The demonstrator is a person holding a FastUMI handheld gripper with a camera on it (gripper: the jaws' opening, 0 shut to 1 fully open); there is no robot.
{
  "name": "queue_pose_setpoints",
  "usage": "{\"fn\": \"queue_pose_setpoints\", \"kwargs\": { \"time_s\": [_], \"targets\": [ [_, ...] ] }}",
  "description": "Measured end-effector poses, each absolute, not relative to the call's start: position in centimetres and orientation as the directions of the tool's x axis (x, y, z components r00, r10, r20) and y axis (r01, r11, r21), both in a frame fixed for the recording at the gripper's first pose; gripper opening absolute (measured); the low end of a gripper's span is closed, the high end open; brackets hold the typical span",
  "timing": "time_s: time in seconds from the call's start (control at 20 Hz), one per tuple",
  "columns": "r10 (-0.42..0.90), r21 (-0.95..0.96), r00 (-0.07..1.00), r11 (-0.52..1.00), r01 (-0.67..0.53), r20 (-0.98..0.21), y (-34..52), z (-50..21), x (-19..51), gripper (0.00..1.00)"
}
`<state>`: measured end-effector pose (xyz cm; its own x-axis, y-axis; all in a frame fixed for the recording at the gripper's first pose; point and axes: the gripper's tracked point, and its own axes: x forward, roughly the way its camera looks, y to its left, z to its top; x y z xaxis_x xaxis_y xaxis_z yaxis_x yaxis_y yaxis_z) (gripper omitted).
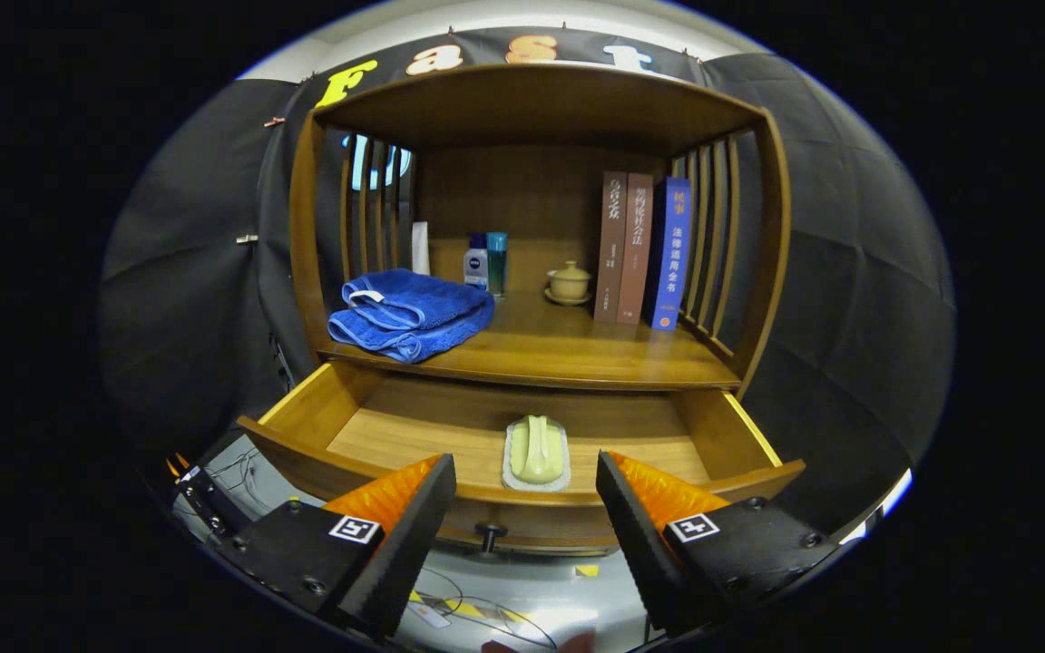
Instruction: Pull open the drawer, take out the items inside it, and place them on the countertop above the cabinet.
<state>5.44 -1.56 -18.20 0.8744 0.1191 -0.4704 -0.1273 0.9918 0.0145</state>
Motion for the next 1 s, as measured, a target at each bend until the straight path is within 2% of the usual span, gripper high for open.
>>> {"fn": "queue_pose_setpoints", "kwargs": {
  "time_s": [0.35,0.7,1.0],
  "targets": [
    [0.129,0.023,0.712,0.987,-0.156,-0.691,-0.8,-22.0,13.4,0.99],
    [0.039,-0.012,0.541,0.996,-0.091,-0.84,-2.0,-29.7,17.1,0.99],
    [0.032,-0.002,0.49,0.998,-0.068,-0.871,-1.8,-31.8,17.6,0.49]
  ]
}}
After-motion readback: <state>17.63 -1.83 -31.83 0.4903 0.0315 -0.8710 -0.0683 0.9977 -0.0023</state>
